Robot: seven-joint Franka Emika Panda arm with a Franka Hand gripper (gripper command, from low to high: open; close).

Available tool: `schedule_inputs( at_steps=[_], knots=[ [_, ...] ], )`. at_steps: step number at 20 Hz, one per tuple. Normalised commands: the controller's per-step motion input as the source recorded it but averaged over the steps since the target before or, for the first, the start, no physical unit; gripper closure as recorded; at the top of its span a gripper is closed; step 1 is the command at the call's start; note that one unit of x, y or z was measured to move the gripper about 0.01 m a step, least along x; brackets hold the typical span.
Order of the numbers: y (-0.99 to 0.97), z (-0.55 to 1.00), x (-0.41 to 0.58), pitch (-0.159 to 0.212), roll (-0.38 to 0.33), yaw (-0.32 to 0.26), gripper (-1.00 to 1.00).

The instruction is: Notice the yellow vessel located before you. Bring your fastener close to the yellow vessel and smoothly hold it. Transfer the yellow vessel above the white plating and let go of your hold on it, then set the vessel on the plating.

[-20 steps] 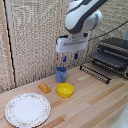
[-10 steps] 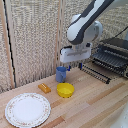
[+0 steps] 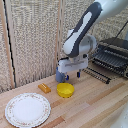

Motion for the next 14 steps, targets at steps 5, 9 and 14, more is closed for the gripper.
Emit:
schedule_inputs(
  at_steps=[5, 9, 14],
  knots=[
    [-0.05, -0.27, 0.105, 0.0, 0.0, 0.004, -1.0],
    [0.0, -0.2, 0.064, 0.0, 0.0, 0.002, 1.0],
    [0.0, -0.06, 0.006, 0.0, 0.0, 0.0, 1.0]
  ],
)
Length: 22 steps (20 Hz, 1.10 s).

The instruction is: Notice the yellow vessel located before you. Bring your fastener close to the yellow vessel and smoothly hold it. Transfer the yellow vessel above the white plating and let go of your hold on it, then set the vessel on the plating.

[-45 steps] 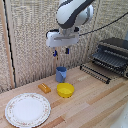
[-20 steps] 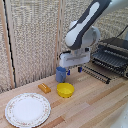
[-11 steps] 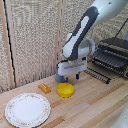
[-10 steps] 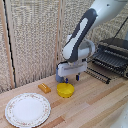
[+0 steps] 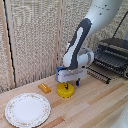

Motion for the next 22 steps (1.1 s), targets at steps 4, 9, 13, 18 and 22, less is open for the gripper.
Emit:
schedule_inputs(
  at_steps=[4, 9, 13, 18, 22],
  knots=[
    [0.0, -0.1, 0.0, 0.0, 0.0, 0.0, 1.0],
    [0.0, -0.08, 0.0, -0.001, 0.0, 0.0, 1.0],
    [0.07, -0.12, 0.0, -0.012, 0.0, -0.034, 1.0],
    [0.06, 0.09, 0.015, -0.059, 0.024, -0.058, 1.0],
    [0.0, 0.68, 0.166, 0.005, 0.138, -0.032, 1.0]
  ],
)
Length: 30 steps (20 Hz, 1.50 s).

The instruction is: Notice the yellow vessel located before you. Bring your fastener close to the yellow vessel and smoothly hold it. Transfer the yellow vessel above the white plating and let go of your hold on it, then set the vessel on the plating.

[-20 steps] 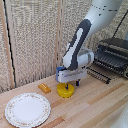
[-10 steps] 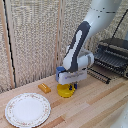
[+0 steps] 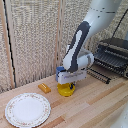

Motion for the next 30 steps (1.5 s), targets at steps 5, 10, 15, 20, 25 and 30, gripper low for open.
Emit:
schedule_inputs(
  at_steps=[5, 10, 15, 20, 25, 30],
  knots=[
    [0.0, 0.74, 0.234, 0.066, 0.131, -0.012, 1.0],
    [0.08, 0.72, 0.311, 0.093, 0.123, -0.013, 1.0],
    [0.37, 0.71, 0.447, 0.113, 0.093, -0.009, 1.0],
    [0.82, 0.52, 0.388, 0.086, 0.027, 0.0, 1.0],
    [0.92, 0.31, 0.27, 0.063, 0.0, 0.0, 1.0],
    [0.97, 0.24, 0.101, 0.056, 0.0, 0.0, 1.0]
  ],
)
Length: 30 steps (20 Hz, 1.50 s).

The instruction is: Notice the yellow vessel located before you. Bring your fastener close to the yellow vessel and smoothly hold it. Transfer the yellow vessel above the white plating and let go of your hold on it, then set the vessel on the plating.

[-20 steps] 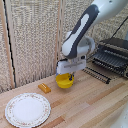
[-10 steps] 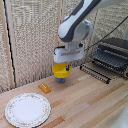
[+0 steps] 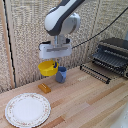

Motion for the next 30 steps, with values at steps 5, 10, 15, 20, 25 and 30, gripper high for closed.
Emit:
schedule_inputs(
  at_steps=[5, 10, 15, 20, 25, 30],
  knots=[
    [0.97, -0.08, 0.046, -0.012, -0.049, 0.0, 1.0],
    [0.89, -0.37, 0.002, -0.038, -0.1, 0.0, 1.0],
    [0.34, -0.45, 0.014, 0.0, -0.071, -0.002, 1.0],
    [-0.03, -0.36, 0.128, 0.0, -0.069, -0.001, 1.0],
    [0.0, -0.36, 0.197, -0.021, -0.014, 0.0, 1.0],
    [0.0, -0.32, 0.143, -0.005, 0.009, 0.001, 1.0]
  ],
)
